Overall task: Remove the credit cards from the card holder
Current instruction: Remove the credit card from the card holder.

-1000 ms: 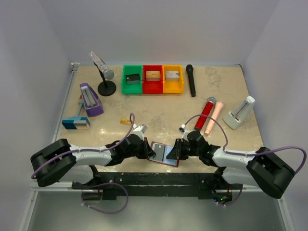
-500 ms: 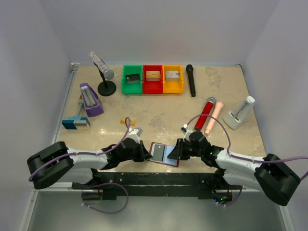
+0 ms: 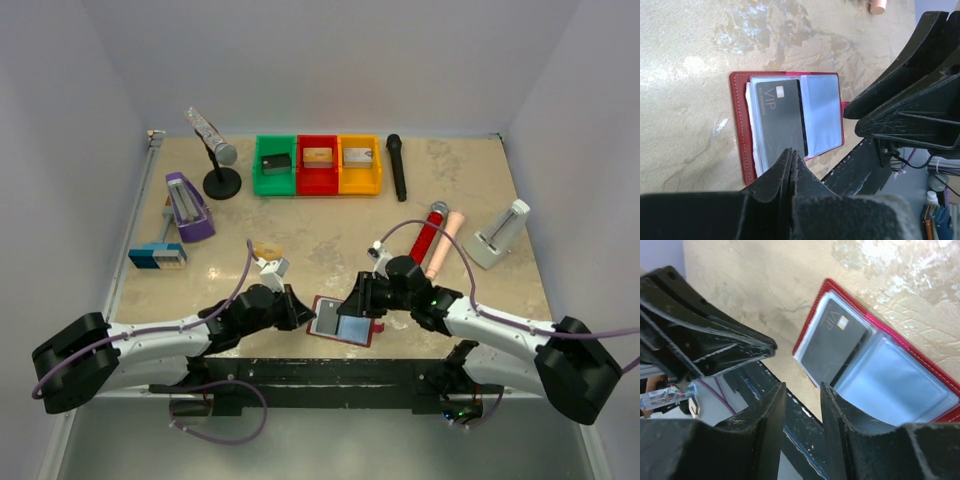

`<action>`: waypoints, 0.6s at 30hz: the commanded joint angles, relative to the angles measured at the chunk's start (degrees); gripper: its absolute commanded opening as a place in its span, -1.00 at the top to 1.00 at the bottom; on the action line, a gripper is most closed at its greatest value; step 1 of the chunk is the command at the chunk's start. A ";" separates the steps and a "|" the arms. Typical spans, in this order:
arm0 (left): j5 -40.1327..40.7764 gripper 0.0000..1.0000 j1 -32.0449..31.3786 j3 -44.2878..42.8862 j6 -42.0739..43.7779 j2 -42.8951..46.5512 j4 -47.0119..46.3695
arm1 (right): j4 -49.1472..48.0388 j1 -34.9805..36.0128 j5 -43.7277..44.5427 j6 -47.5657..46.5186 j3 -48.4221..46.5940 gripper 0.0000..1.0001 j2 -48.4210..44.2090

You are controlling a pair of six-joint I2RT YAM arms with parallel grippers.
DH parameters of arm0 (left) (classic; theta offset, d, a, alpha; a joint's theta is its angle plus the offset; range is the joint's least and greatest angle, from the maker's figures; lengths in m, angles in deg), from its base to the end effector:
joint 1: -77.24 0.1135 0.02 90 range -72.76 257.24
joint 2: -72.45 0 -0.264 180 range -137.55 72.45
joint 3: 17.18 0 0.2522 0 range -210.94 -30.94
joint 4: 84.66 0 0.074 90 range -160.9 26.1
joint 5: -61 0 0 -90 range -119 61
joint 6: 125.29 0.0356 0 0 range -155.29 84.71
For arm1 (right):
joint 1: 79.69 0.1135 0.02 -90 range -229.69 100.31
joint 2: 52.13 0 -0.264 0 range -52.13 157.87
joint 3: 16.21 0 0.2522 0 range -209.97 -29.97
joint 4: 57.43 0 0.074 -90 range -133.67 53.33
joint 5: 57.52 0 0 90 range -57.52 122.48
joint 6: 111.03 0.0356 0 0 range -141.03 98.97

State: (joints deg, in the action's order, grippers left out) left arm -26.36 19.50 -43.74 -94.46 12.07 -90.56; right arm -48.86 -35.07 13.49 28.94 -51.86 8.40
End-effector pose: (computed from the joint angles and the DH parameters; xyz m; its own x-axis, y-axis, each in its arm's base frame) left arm 0.1059 -0.1647 0.1513 -0.8348 -0.2845 -0.4714 0.2072 0.6309 -0.7477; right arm 0.1404 0.1549 0.1779 -0.9089 0.1203 -0.3993 -0.2511 0.6067 0.7542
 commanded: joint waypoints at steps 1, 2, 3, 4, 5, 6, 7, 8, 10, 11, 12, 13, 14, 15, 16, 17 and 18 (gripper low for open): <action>2.55 1.00 0.34 -3.28 1.70 -1.84 2.87 | -2.27 0.03 -1.40 0.73 -1.23 0.23 5.02; 3.07 1.00 0.34 -3.55 1.78 -2.63 3.22 | -3.32 0.03 -1.67 1.17 -1.14 0.23 6.08; 3.17 1.00 0.34 -3.72 1.87 -3.42 3.31 | -4.03 0.03 -1.93 1.44 -1.05 0.23 7.22; 3.25 1.00 0.34 -3.81 1.87 -4.30 3.14 | -5.08 -0.06 -2.20 1.79 -0.96 0.23 8.10; 3.17 1.00 0.34 -3.99 1.79 -5.09 2.96 | -5.96 0.03 -2.46 2.14 -0.87 0.22 8.98; 3.17 1.00 0.26 -4.08 1.70 -5.97 2.61 | -6.67 0.03 -2.55 2.32 -0.79 0.22 9.68; 2.99 1.00 0.34 -4.16 1.70 -6.50 2.26 | -7.20 0.03 -2.81 2.49 -0.79 0.23 10.13; 2.99 1.00 0.34 -4.17 1.70 -7.11 2.08 | -7.55 0.03 -2.90 2.49 -0.87 0.23 10.57; 2.99 1.00 0.34 -4.34 1.61 -8.26 1.91 | -7.90 -0.06 -3.08 2.49 -0.96 0.23 11.27; 2.90 1.00 0.34 -4.43 1.70 -8.87 1.91 | -7.99 0.03 -3.16 2.41 -1.05 0.22 11.53; 2.90 1.00 0.34 -4.52 1.70 -9.31 1.91 | -7.99 0.03 -3.25 2.41 -0.96 0.23 11.71; 2.90 1.00 0.34 -4.60 1.70 -9.49 1.91 | -8.17 0.03 -3.34 2.41 -1.05 0.23 12.15; 2.99 1.00 0.34 -4.61 1.70 -9.84 1.82 | -8.34 0.03 -3.34 2.41 -0.96 0.23 12.50; 2.99 1.00 0.34 -4.61 1.70 -10.11 1.82 | -8.61 0.03 -3.52 2.41 -0.96 0.23 12.94; 2.99 1.00 0.34 -4.61 1.70 -10.28 1.91 | -8.78 0.03 -3.60 2.41 -0.96 0.23 13.29; 2.90 1.00 0.34 -4.61 1.70 -10.37 1.82 | -9.04 0.03 -3.69 2.49 -0.87 0.23 13.64; 2.82 1.00 0.34 -4.61 1.70 -10.63 1.82 | -9.31 0.03 -3.78 2.49 -0.79 0.24 13.99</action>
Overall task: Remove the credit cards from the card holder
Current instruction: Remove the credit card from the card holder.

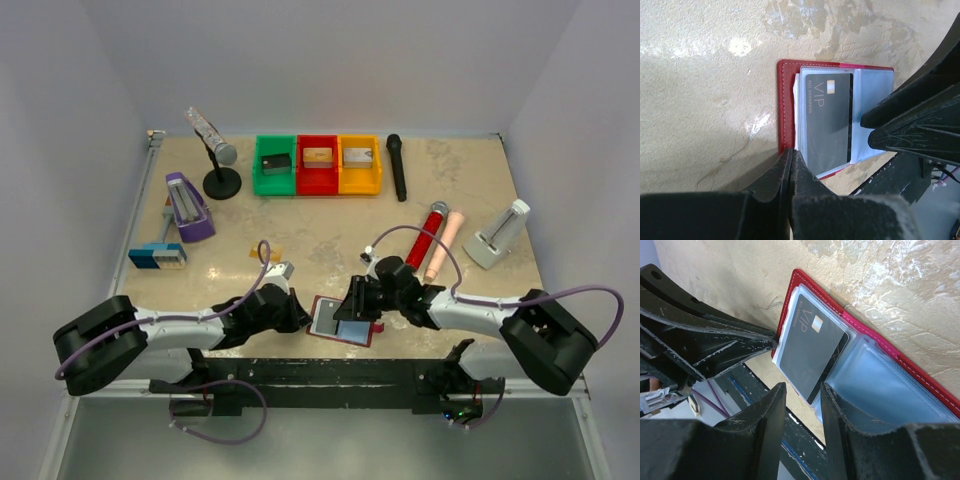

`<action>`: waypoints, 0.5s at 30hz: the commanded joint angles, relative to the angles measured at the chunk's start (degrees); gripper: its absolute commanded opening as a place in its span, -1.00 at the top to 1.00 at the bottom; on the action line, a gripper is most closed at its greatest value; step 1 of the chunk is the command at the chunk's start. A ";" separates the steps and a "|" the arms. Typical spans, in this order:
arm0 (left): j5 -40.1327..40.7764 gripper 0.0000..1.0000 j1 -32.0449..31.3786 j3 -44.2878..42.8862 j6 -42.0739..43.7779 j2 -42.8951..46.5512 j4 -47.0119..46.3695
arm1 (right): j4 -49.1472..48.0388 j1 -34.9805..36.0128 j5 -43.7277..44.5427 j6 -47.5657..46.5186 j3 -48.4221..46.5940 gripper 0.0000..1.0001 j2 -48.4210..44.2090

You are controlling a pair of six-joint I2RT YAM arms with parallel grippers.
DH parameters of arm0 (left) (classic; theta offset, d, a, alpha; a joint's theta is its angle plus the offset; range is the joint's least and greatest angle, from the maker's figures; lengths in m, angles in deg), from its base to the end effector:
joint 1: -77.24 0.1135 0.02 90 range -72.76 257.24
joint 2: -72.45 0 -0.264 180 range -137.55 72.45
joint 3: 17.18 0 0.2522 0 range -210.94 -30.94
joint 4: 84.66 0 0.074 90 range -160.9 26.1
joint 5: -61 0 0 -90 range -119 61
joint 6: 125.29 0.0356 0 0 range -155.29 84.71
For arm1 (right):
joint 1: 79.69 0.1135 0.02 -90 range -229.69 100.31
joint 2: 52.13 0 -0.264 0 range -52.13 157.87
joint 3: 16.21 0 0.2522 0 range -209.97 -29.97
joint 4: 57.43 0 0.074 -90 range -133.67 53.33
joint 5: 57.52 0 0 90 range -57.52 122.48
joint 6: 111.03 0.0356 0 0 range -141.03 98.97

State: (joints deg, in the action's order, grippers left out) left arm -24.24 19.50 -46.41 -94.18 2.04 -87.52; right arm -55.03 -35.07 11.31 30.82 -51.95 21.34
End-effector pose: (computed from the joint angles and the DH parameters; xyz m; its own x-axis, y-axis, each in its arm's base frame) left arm 0.1131 -0.1736 0.1283 -0.8628 -0.2316 -0.4494 0.1341 0.7522 -0.6451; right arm 0.1521 0.1681 0.1432 -0.9530 0.0898 -0.2893 -0.1652 0.6462 0.7450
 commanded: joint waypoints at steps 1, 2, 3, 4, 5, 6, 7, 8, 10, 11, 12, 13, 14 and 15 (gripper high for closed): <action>0.70 1.00 0.34 -1.85 1.41 -0.69 -1.22 | -3.32 -0.06 -1.68 0.70 -0.61 0.23 1.41; 0.52 1.00 0.34 -1.94 1.41 -0.78 -1.22 | -3.50 0.03 -1.77 0.70 -0.61 0.23 1.58; 0.43 1.00 0.34 -1.94 1.41 -0.78 -1.22 | -3.59 -0.06 -1.68 0.70 -0.61 0.24 1.93; 0.34 1.00 0.34 -1.94 1.41 -0.78 -1.05 | -3.59 0.03 -1.77 0.70 -0.61 0.24 2.11; 0.34 1.00 0.34 -1.85 1.41 -0.69 -0.96 | -3.67 0.03 -1.77 0.79 -0.61 0.24 2.37; 0.34 1.00 0.34 -1.85 1.41 -0.69 -0.78 | -3.76 0.03 -1.77 0.79 -0.61 0.24 2.55; 0.26 1.00 0.34 -1.85 1.41 -0.69 -0.78 | -3.76 0.03 -1.77 0.79 -0.52 0.24 2.73; 0.17 1.00 0.34 -1.68 1.33 -0.69 -0.78 | -3.76 0.03 -1.77 0.79 -0.44 0.24 2.82; -0.01 1.00 0.34 -1.59 1.15 -0.78 -0.87 | -3.85 0.03 -1.77 0.62 -0.26 0.24 3.17; -0.09 1.00 0.34 -1.50 1.06 -0.87 -1.04 | -3.94 0.03 -1.86 0.62 -0.17 0.24 3.43; -0.18 1.00 0.34 -1.41 0.97 -0.87 -1.22 | -4.03 -0.06 -1.86 0.62 -0.08 0.24 3.61; -0.27 1.00 0.34 -1.32 0.89 -0.95 -1.31 | -4.29 0.03 -1.86 0.70 -0.08 0.24 3.78; -0.36 1.00 0.34 -1.15 0.89 -1.13 -1.31 | -4.38 -0.06 -1.95 0.70 0.00 0.24 3.96; -0.45 1.00 0.34 -0.97 0.80 -1.22 -1.66 | -4.55 0.03 -2.03 0.79 0.00 0.24 4.22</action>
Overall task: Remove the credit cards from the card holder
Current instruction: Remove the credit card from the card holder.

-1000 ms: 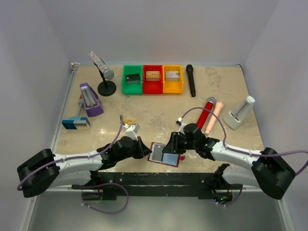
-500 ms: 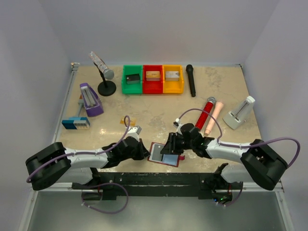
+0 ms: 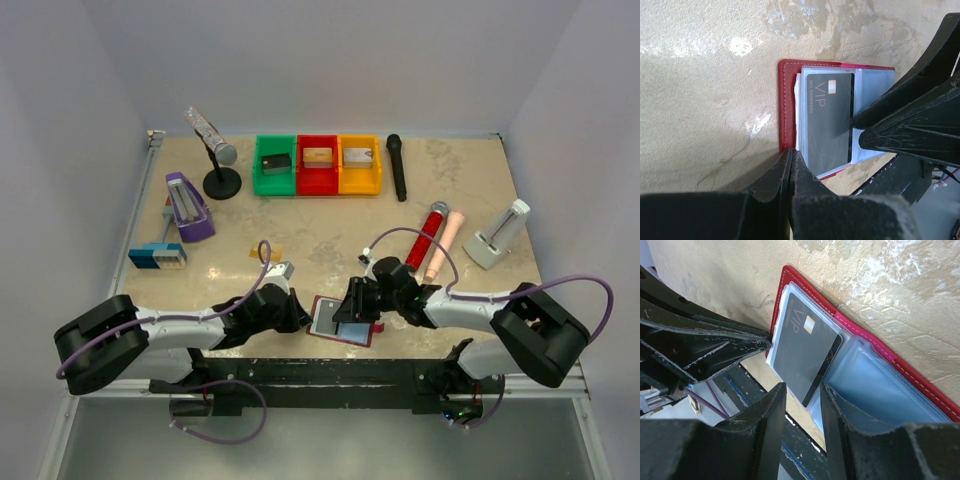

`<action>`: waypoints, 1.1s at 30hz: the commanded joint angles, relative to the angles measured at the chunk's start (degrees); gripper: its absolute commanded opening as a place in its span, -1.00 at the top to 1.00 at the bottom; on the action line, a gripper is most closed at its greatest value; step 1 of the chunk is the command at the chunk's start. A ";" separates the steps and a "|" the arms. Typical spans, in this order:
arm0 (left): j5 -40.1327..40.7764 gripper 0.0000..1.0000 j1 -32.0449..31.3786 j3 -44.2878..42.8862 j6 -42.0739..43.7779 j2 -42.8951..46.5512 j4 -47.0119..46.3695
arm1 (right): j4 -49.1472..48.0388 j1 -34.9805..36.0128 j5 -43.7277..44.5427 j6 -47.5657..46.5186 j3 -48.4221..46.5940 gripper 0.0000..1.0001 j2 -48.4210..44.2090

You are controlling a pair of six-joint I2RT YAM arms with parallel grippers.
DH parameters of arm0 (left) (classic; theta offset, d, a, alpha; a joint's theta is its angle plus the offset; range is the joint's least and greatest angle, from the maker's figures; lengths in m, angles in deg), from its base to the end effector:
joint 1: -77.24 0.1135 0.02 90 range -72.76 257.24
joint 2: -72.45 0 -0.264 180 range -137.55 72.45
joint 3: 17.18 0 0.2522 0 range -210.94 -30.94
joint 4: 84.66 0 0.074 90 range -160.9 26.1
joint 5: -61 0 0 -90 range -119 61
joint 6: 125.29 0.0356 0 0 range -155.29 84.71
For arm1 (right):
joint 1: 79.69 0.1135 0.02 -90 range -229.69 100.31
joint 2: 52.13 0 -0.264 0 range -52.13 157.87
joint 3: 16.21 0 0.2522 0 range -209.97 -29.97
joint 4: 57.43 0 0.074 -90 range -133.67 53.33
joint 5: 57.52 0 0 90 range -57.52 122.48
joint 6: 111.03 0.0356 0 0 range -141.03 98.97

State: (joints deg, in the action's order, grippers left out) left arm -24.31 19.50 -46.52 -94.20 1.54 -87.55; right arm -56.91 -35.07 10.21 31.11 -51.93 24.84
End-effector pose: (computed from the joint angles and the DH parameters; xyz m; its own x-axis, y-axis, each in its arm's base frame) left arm 0.1134 -0.1742 0.1272 -0.8648 -0.2289 -0.4469 0.1319 0.7552 -0.6421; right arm 0.1541 0.1711 0.1332 -0.9630 0.0761 -0.2584 -0.1481 0.6518 0.7438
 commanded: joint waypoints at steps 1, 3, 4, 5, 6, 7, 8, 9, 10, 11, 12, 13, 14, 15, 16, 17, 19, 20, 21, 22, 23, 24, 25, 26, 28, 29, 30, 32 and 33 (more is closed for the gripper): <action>-0.56 1.00 0.26 -0.78 0.73 -0.98 -1.81 | -2.76 0.03 -1.03 0.59 -0.10 0.24 0.90; -0.82 1.00 0.25 -0.51 0.56 -1.24 -2.43 | -2.85 -0.06 -1.03 0.68 -0.19 0.24 1.16; -1.00 1.00 0.25 -0.51 0.47 -1.42 -2.60 | -3.02 0.03 -1.12 0.68 -0.11 0.24 1.25; -1.08 1.00 0.17 -0.34 0.38 -1.59 -2.95 | -3.03 0.03 -1.12 0.86 -0.19 0.24 1.34; -1.26 1.00 0.17 -0.25 0.21 -1.77 -3.22 | -3.03 0.03 -1.12 0.86 -0.28 0.24 1.52; -1.35 1.00 0.08 0.01 0.12 -1.94 -3.48 | -2.85 0.03 -1.12 0.86 -0.28 0.24 1.60; -1.35 1.00 -0.01 0.02 -0.06 -2.21 -3.66 | -2.85 0.03 -1.03 1.12 -0.19 0.24 1.60; -1.35 1.00 -0.01 0.28 -0.15 -2.12 -3.83 | -2.68 0.03 -0.94 1.21 -0.11 0.24 1.69; -1.44 1.00 -0.01 0.45 -0.32 -2.30 -4.01 | -2.50 0.03 -0.68 1.38 0.07 0.23 1.61; -1.44 1.00 -0.10 0.63 -0.41 -2.30 -4.18 | -2.41 0.03 -0.50 1.56 0.33 0.23 1.61; -1.35 1.00 -0.10 0.89 -0.58 -2.12 -4.27 | -2.32 -0.06 -0.33 1.91 0.51 0.22 1.43; -1.17 1.00 -0.10 1.24 -0.67 -2.04 -4.27 | -2.41 0.03 -0.15 2.26 0.95 0.21 1.34; -0.91 1.00 -0.10 1.59 -0.85 -1.60 -4.27 | -2.50 0.03 0.02 2.61 1.38 0.19 1.17; -0.47 1.00 -0.10 1.95 -1.02 -1.16 -4.10 | -2.67 0.03 0.02 2.79 1.65 0.18 1.08; -0.03 1.00 -0.10 2.21 -1.11 -0.46 -3.92 | -2.76 0.03 0.11 3.05 2.00 0.16 0.90; 0.58 1.00 -0.10 2.47 -1.20 0.42 -3.66 | -2.85 -0.06 0.20 3.32 2.27 0.15 0.81; 1.81 1.00 -0.10 2.92 -1.20 2.35 -2.87 | -2.85 -0.06 0.29 3.41 2.62 0.14 0.64; 2.51 1.00 -0.18 2.83 -1.11 3.32 -2.35 | -2.68 0.03 0.38 3.49 2.71 0.13 0.64; 2.87 1.00 -0.10 2.83 -1.03 4.37 -1.82 | -2.50 0.03 0.46 3.50 2.71 0.12 0.64; 3.31 1.00 -0.10 2.65 -0.85 5.43 -1.29 | -2.50 0.03 0.38 3.50 2.62 0.11 0.64; 3.74 1.00 -0.10 2.48 -0.59 6.39 -0.68 | -2.41 -0.06 0.46 3.50 2.62 0.11 0.73; 4.18 1.00 -0.01 2.13 -0.33 7.36 0.11 | -2.06 0.03 0.46 3.50 2.53 0.11 0.64; 4.71 1.00 -0.01 1.86 0.03 8.24 0.82 | -1.88 -0.06 0.46 3.41 2.44 0.11 0.64; 5.15 1.00 -0.01 1.34 0.46 8.86 1.26 | -1.62 -0.06 0.55 3.41 2.27 0.10 0.55; 5.42 1.00 -0.01 0.37 1.17 9.57 1.79 | -0.66 -0.06 0.81 3.23 2.01 0.09 -0.06; 5.42 1.00 -0.01 0.02 1.52 9.65 1.88 | -0.22 0.03 1.08 3.23 1.92 0.07 -0.59; 5.16 1.00 -0.01 -0.59 1.87 9.66 1.79 | 0.05 0.03 1.17 3.23 2.00 0.06 -1.29; 4.54 1.00 -0.01 -1.56 2.40 8.87 0.83 | 1.36 0.03 1.52 3.06 1.83 0.03 -2.78; 3.93 1.00 -0.01 -1.74 2.49 8.26 -0.05 | 2.15 -0.06 1.69 2.88 1.74 0.03 -3.57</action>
State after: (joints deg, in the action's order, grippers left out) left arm -20.68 19.46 -45.08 -94.03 10.44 -85.58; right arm -58.57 -35.07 10.30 34.65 -50.20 24.23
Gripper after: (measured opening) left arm 0.012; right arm 0.478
